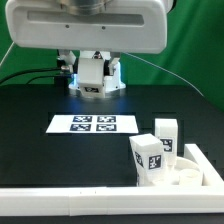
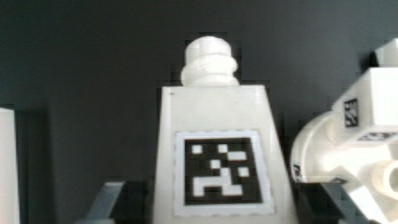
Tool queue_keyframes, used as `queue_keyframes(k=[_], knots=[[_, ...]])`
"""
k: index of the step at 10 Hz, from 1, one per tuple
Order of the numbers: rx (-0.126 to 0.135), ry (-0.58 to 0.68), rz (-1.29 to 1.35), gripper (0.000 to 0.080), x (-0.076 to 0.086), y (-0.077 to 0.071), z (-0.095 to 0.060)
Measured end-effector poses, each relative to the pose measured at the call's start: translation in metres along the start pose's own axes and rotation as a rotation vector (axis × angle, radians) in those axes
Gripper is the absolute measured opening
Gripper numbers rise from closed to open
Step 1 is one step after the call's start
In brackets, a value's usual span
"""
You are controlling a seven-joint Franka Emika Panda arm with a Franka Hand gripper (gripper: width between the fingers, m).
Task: Assemble stool
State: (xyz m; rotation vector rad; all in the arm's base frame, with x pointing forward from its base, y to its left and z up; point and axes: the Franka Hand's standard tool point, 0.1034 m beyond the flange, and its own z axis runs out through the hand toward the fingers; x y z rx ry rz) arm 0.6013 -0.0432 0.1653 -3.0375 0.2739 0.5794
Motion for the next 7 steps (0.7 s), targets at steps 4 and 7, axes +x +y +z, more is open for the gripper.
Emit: queue_keyframes(k=[4,7], knots=[[0.015,0.333,0.074,0.0337,0.008,-0.036,-0.011],[0.062,0.516,0.149,0.0337,-0.003,-0.124,-0.022]])
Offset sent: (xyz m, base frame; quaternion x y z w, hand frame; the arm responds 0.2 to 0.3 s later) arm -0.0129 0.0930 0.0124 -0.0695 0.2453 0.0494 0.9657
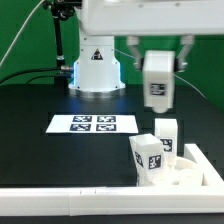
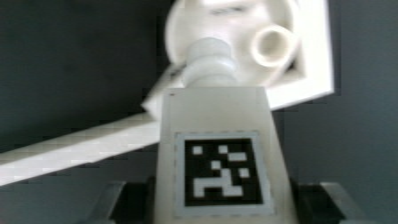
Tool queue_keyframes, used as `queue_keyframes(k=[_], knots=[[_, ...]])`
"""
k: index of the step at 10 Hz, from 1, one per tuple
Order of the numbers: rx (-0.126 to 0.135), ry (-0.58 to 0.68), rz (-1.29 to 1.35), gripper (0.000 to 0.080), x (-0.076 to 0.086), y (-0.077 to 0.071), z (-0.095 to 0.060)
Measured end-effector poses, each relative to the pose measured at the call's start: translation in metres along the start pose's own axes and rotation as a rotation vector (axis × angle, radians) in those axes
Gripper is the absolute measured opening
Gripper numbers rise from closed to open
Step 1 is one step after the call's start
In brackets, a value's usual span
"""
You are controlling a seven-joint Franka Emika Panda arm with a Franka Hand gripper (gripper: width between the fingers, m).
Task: Assemble stool
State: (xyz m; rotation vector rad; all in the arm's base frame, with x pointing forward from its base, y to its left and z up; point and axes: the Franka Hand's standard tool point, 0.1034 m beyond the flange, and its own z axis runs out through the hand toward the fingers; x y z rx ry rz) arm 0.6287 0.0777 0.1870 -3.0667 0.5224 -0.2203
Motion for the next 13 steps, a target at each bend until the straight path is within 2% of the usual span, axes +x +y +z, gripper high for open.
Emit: queue_keyframes(k=[1,2,3,5,7,9,10,12,13], knots=[[0.011,0.023,0.003,0.0337,-0.003,-0.011,0.0],[0.061,0.141,-0.005,0.0337,0.004,-0.019,0.0],[0.066,0.148,-0.01,0.0337,-0.005,-0.018,0.005],[0.063,0.144,-0.013,0.0337,-0.004,-0.017,0.007],[0.046,0.177,-0.059,0.0337,0.001,-0.011,0.021],[0.067,0.238,-0.105,0.0337,0.012,-0.015,0.017],[0.07,0.226,-0.102,0.0337,0.013,-0.013,0.013],[0.068,0.222,-0.105,0.0337,0.011,-0.014,0.016],[0.078,0.246,-0.097,0.0337,0.012,-0.017,0.017]])
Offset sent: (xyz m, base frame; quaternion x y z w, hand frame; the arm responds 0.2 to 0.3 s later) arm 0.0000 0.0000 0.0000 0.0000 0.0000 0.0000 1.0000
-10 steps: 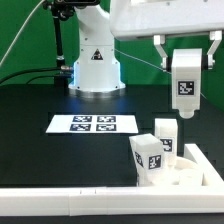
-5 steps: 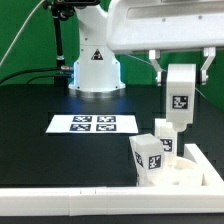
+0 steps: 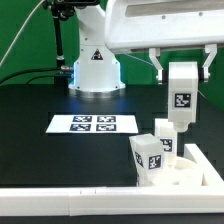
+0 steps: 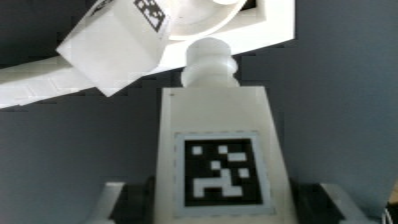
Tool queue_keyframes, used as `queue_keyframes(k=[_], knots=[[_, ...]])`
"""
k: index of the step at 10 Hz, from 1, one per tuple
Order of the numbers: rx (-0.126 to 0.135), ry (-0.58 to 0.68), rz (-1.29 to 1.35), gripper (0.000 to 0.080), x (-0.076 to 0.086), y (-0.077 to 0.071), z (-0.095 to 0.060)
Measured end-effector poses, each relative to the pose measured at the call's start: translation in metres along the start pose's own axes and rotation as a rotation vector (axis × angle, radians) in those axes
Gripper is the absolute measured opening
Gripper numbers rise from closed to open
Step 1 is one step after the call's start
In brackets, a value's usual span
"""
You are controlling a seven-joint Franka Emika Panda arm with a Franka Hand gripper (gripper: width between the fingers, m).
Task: Assemble stool
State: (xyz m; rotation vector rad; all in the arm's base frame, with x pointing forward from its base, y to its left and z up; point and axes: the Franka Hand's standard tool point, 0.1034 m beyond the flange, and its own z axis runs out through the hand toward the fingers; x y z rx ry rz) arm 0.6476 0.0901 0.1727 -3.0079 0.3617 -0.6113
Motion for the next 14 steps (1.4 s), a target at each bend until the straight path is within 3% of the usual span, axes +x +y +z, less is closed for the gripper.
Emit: queue_keyframes(k=[1,3,4,5,9,11,14], knots=[[0.021,0.058,0.001,0.0337,-0.01,-0.01,0.01],[0.012,0.046,-0.018,0.0337,-0.027,-0.017,0.024],[0.044,0.138,-0.008,0.0337,-0.026,-0.025,0.028],[0.035,0.144,-0.01,0.0337,-0.034,-0.023,0.036],[0.033,0.158,-0.022,0.0337,-0.039,-0.027,0.043],[0.018,0.197,-0.037,0.0337,-0.042,-0.018,0.052],[0.01,0.203,-0.062,0.0337,-0.041,-0.014,0.053]])
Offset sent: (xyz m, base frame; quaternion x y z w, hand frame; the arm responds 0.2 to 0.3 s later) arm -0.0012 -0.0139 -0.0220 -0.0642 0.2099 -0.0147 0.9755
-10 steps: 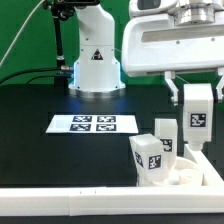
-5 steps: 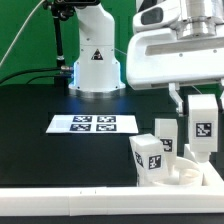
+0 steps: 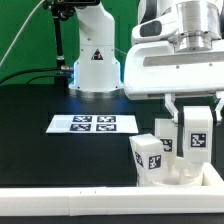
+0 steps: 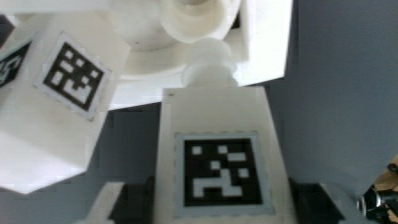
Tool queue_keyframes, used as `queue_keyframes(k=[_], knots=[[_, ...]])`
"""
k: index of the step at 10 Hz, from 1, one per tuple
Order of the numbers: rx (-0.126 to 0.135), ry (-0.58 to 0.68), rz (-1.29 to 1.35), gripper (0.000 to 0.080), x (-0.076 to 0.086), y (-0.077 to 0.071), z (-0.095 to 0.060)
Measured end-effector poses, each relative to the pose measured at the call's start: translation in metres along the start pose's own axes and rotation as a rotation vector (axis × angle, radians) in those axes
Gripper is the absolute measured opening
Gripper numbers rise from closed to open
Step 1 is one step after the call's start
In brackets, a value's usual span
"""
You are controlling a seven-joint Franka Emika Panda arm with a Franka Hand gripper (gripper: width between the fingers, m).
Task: Assemble stool
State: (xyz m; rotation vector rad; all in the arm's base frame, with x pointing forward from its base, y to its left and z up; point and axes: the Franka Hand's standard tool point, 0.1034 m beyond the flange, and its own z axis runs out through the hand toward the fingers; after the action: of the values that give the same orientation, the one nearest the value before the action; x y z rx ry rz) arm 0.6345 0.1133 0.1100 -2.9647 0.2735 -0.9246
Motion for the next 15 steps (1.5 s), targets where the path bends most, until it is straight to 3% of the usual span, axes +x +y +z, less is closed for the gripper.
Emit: queue_keyframes(k=[6,15], knots=[[0.001,-0.029,0.02,0.0337,-0.015,-0.008,0.002],[-0.014,-0.029,0.002,0.0337,-0.018,0.003,0.007]])
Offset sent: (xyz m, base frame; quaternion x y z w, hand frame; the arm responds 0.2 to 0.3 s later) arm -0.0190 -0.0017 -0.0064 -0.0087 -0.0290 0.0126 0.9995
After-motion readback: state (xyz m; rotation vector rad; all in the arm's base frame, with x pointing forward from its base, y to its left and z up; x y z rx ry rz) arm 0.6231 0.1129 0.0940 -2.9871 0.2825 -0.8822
